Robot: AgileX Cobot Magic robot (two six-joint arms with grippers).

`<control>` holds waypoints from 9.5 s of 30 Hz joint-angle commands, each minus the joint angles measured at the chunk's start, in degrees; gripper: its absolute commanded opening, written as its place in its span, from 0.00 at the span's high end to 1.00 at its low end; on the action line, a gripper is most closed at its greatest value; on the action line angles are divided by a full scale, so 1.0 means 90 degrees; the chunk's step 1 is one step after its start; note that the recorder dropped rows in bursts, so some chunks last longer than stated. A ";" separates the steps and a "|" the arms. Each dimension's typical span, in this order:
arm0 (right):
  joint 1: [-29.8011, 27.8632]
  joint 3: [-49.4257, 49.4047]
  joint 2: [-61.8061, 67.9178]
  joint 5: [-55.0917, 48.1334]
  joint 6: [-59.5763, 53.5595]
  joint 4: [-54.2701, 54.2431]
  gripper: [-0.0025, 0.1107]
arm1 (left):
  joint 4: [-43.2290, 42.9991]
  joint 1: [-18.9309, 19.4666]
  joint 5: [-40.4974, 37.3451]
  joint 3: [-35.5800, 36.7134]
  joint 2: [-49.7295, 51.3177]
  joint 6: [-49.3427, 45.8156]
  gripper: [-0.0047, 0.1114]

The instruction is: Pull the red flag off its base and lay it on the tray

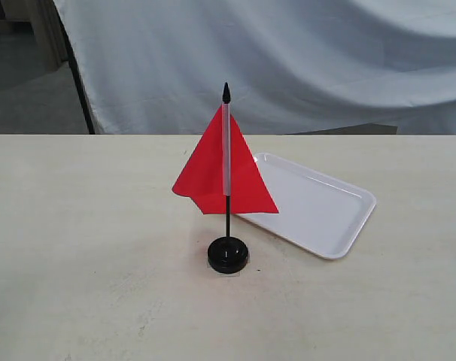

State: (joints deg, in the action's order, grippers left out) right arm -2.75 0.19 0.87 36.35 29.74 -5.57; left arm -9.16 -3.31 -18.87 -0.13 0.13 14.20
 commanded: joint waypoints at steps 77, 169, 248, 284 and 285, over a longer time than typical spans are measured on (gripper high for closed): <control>0.2799 0.4853 1.2414 0.2056 -0.2473 0.4333 0.07 | -0.0005 -0.0012 0.0049 0.0014 -0.0015 -0.0032 0.96; 0.2921 0.9971 1.4052 -0.8996 -0.4297 0.3834 0.79 | -0.0005 -0.0012 0.0049 0.0014 -0.0015 -0.0032 0.96; 0.0671 0.2561 -0.0097 -0.5697 -0.2434 0.0788 0.97 | -0.0005 -0.0012 0.0049 0.0014 -0.0015 -0.0032 0.96; 0.0699 -0.0022 -0.0097 -0.5147 -0.2450 0.0660 0.97 | -0.0005 -0.0012 0.0049 0.0014 -0.0015 -0.0032 0.96; 0.0699 -0.0022 -0.0097 -0.5147 -0.2450 0.0660 0.97 | -0.0005 -0.0012 0.0049 0.0014 -0.0015 -0.0032 0.96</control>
State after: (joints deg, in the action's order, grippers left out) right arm 3.27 0.06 0.23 -9.74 7.50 0.81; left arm -9.16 -3.31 -18.87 -0.13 0.13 14.20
